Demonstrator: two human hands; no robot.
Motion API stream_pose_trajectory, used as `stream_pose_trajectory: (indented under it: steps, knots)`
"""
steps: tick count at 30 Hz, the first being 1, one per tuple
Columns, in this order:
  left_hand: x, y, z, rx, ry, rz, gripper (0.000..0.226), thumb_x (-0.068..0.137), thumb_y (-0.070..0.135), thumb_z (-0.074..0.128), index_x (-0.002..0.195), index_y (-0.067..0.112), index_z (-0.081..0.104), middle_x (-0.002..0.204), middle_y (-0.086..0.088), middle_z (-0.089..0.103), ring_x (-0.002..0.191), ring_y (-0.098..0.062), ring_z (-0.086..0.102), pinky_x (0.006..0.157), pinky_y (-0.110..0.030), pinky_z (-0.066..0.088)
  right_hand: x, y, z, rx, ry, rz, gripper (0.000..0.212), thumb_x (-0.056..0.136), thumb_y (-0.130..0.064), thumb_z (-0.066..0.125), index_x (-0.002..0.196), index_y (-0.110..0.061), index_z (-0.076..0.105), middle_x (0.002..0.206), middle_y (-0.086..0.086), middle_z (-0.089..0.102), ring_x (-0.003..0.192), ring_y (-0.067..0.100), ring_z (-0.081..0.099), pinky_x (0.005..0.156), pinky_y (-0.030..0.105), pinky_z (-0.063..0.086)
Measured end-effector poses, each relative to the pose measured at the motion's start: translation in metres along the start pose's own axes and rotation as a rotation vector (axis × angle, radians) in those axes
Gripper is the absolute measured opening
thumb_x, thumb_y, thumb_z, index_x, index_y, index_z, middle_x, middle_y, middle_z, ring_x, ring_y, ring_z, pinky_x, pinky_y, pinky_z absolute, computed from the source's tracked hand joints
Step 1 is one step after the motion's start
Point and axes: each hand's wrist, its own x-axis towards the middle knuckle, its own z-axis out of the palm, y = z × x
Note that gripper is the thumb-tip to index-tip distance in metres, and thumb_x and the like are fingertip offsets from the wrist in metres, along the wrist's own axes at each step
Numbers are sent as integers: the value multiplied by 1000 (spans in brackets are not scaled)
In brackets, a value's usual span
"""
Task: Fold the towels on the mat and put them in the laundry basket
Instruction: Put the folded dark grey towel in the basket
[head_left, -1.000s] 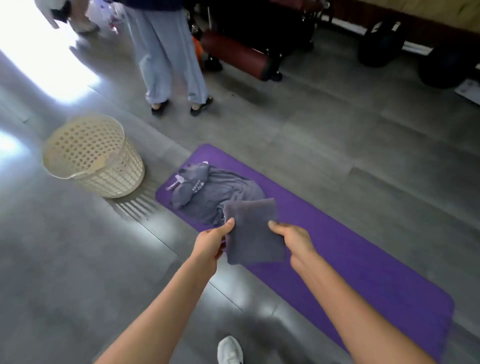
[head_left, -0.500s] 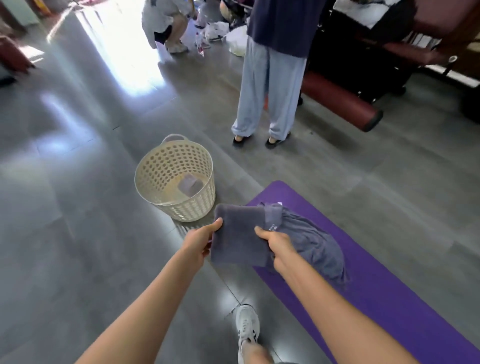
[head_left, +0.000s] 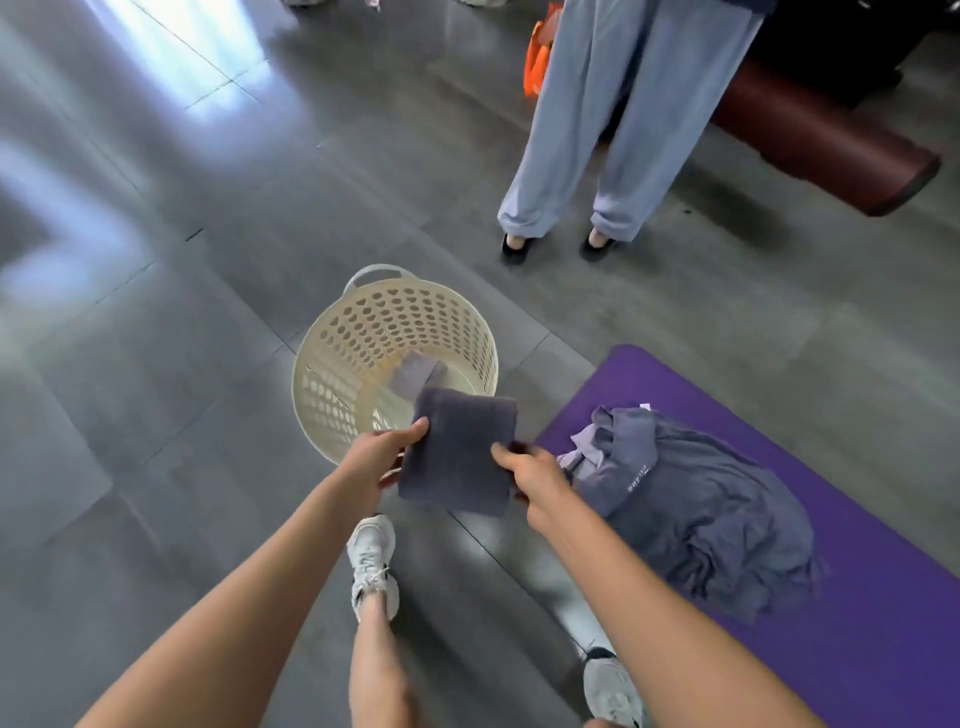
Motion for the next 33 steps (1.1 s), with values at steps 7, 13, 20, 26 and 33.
stream_pose_trajectory:
  steps: [7,13,20,26,33]
  knots:
    - [205,43,-71,193,-101,10,10,84,29,68,81,20,66,83,-3,64,76,-14,55,65,-24,42,152,27,128,166,181,58,18,89,-10,63,107,-10,59,96,9,66,76,17,63,49,19,48]
    - [372,-4,-69,269,-125,19,12,87,27,65,89,15,65,79,-4,64,74,-18,56,57,-21,43,292,86,161,251,341,151,32,91,-14,60,122,-11,54,113,12,65,90,22,63,51,21,48]
    - [529,-74,-21,369,-98,131,29,91,23,58,116,8,57,102,-5,59,89,-18,54,67,-24,42,443,160,154,267,472,79,25,95,-19,55,119,-15,51,106,7,62,91,21,61,67,28,51]
    - [621,-105,13,573,-61,199,34,98,29,40,125,10,49,114,-7,56,107,-25,51,87,-31,38,542,180,148,146,530,-1,25,95,-13,50,119,-5,55,99,6,60,73,10,56,58,20,44]
    - [650,-111,39,940,44,323,55,93,13,40,146,8,25,144,-17,37,130,-34,38,106,-40,31,601,184,148,-69,641,21,30,95,-16,49,121,-2,53,121,17,60,105,33,58,86,35,46]
